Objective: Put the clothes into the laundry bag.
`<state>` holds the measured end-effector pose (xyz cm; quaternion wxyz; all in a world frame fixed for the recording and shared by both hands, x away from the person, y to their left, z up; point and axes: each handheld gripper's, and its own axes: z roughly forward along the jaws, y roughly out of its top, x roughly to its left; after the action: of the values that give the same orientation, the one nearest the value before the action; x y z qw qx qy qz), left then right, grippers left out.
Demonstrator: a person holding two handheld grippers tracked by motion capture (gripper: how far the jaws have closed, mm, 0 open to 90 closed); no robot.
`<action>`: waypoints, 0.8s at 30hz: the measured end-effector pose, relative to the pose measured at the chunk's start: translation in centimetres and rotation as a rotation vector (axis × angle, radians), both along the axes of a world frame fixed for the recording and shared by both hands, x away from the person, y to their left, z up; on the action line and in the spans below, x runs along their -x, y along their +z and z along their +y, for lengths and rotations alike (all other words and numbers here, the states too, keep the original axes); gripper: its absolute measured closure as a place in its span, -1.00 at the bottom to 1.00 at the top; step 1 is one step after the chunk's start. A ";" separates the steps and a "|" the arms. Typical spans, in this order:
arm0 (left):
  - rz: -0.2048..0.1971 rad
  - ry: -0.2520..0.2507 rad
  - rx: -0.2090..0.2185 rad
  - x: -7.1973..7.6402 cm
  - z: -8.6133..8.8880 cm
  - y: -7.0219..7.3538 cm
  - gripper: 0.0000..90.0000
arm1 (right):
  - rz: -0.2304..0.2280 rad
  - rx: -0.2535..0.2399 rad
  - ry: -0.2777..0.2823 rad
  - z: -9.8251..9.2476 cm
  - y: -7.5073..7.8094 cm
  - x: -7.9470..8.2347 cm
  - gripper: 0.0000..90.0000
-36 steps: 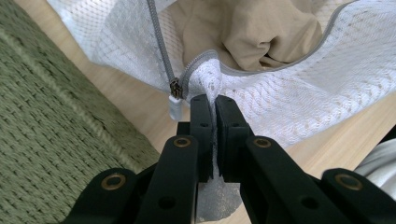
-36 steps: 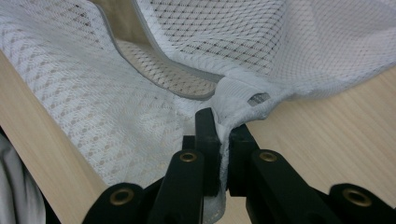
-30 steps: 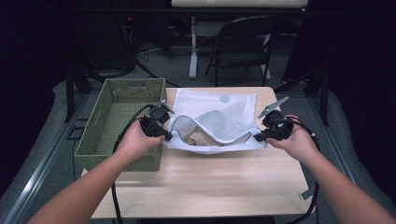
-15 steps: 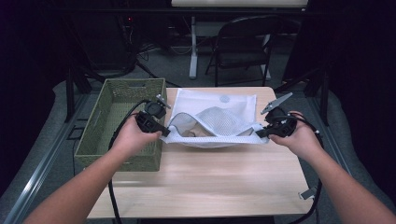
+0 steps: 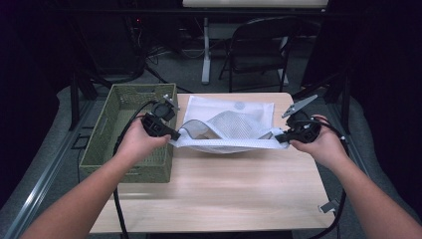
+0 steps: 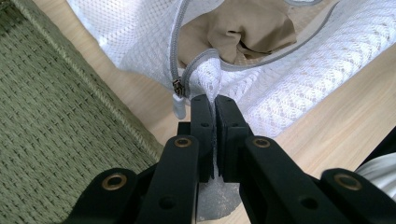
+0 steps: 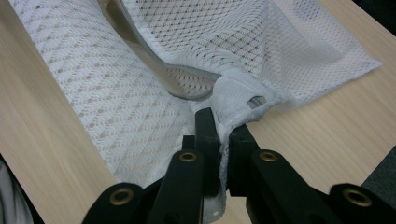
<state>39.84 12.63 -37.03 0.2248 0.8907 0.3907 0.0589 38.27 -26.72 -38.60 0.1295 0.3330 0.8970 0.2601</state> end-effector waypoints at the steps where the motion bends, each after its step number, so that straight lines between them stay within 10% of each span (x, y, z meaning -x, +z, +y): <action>1: -0.001 0.001 0.002 0.0 0.0 0.0 0.94 | 0.001 0.001 0.003 0.0 0.1 0.0 0.92; 24: -0.033 0.031 0.013 -1.3 0.1 2.0 0.94 | -0.038 0.001 -0.015 0.2 1.5 -1.3 0.92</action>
<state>41.12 12.69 -35.05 0.2360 0.8821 0.4009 0.0745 39.58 -26.55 -37.12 0.1484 0.3346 0.8921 0.2650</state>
